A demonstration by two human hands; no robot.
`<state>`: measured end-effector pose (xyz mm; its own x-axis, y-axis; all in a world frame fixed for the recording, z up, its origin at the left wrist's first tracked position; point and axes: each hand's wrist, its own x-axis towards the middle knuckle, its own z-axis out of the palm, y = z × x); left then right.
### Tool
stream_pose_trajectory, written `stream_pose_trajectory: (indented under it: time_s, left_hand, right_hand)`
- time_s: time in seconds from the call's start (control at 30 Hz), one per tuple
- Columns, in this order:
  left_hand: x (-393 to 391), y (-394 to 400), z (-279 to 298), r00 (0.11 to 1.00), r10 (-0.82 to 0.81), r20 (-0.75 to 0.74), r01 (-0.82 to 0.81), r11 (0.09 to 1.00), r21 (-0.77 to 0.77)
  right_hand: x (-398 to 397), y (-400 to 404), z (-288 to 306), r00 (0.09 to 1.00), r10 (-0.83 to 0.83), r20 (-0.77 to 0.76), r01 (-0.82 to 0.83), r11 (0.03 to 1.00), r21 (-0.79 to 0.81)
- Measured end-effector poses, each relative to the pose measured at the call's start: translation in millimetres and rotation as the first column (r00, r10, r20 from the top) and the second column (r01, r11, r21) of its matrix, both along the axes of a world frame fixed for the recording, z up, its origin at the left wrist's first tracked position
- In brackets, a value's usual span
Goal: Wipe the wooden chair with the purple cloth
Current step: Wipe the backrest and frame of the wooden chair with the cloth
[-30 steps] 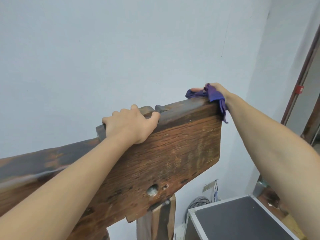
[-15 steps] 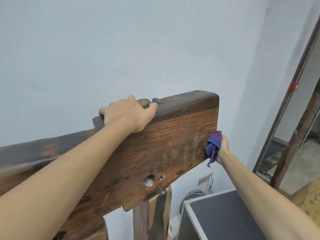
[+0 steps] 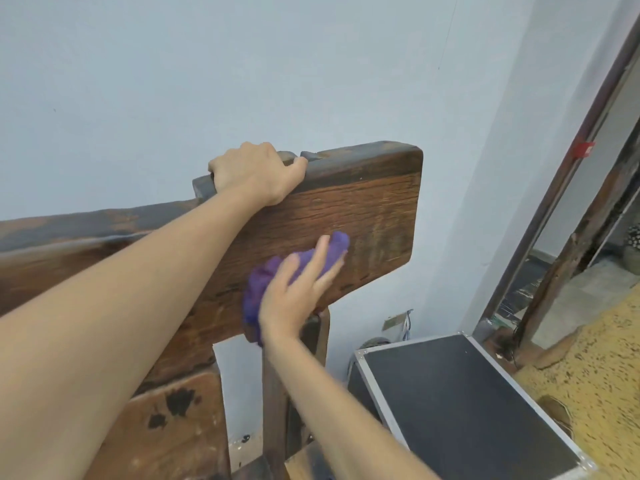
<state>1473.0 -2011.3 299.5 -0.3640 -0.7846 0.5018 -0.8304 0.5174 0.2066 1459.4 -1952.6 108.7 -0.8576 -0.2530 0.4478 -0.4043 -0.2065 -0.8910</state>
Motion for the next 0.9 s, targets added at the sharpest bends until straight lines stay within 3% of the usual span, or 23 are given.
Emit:
stream_pose_trajectory:
  time_s: [0.07,0.13,0.3,0.43,0.47,0.53,0.57,0.63,0.73,0.8,0.9]
  left_hand:
    - [3,3,-2,0.997,0.005,0.076,-0.002,0.999,-0.037]
    - [10,6,-4,0.989,-0.017,0.145,0.017,1.0,-0.002]
    - [45,5,-5,0.963,-0.218,0.159,0.2,0.972,0.121]
    - [107,6,-17,0.879,-0.478,0.003,0.465,0.857,0.221]
    - [124,5,-23,0.865,-0.501,0.012,0.49,0.851,0.189]
    - [157,4,-39,0.907,-0.395,0.146,0.389,0.919,0.072]
    - [166,5,-44,0.922,-0.304,0.239,0.314,0.949,-0.006]
    - [182,14,-50,0.917,-0.177,0.358,0.233,0.965,-0.118]
    - [205,28,-59,0.895,-0.148,0.42,0.243,0.953,-0.18]
    - [233,32,-73,0.885,-0.141,0.443,0.26,0.94,-0.22]
    - [281,41,-95,0.865,-0.121,0.488,0.296,0.907,-0.299]
  right_hand:
    - [47,6,-15,0.978,0.114,-0.172,-0.102,0.992,0.078]
    - [72,10,-24,0.943,0.219,-0.251,-0.177,0.968,0.181]
    - [57,17,-12,0.846,0.345,-0.407,-0.219,0.92,0.325]
    - [12,15,24,0.719,0.34,-0.607,-0.181,0.934,0.308]
    - [1,12,34,0.692,0.303,-0.655,-0.133,0.945,0.297]
    - [-10,7,44,0.67,0.234,-0.705,-0.063,0.963,0.261]
    - [-12,6,47,0.693,0.199,-0.693,-0.05,0.972,0.229]
    - [1,3,47,0.824,0.131,-0.551,-0.065,0.988,0.139]
    - [33,1,45,0.986,0.029,-0.163,-0.033,0.999,-0.02]
    - [53,-1,37,0.999,-0.022,0.026,0.024,0.998,-0.06]
    - [85,0,8,0.998,-0.042,0.053,0.042,0.999,0.002]
